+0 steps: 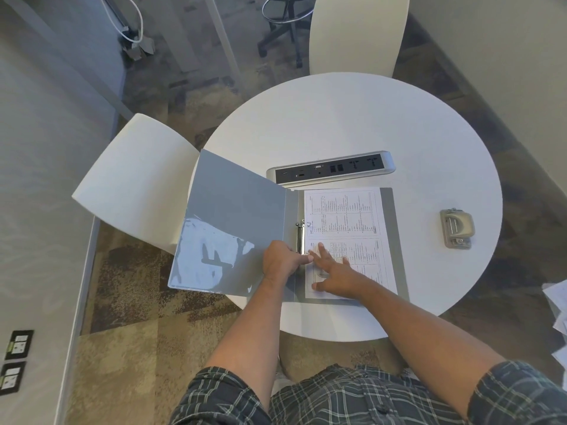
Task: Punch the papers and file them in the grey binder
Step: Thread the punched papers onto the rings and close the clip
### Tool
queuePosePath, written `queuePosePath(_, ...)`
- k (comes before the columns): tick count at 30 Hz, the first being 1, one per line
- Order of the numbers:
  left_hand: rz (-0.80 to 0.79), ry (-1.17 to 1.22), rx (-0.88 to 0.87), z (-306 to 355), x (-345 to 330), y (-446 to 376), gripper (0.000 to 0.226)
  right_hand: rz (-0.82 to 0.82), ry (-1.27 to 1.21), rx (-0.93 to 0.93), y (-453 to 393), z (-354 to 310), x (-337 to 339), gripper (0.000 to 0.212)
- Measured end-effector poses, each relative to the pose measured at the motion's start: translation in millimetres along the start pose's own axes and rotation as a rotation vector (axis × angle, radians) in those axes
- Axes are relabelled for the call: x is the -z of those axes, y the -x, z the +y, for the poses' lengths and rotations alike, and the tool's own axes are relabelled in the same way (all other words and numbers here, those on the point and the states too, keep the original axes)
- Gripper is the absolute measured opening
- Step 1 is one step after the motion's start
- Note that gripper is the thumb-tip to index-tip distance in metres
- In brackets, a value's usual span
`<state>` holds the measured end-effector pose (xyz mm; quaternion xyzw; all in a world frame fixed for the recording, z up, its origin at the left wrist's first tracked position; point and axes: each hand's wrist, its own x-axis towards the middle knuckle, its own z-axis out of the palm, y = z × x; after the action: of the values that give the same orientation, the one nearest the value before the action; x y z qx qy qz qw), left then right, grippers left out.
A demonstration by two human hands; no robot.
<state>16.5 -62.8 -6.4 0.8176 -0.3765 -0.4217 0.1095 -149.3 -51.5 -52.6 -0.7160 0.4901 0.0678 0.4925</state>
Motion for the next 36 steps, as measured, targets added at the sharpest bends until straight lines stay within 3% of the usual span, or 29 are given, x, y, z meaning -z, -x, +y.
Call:
queuePosePath(29, -0.060, 0.030, -0.098, -13, 0, -14, 0.003, -0.050, 0.041, -0.017, -3, -4, 1, 0.098)
queuePosePath(36, -0.047, 0.017, -0.109, -13, -2, -14, 0.008, -0.039, 0.030, -0.030, -3, -4, -1, 0.101)
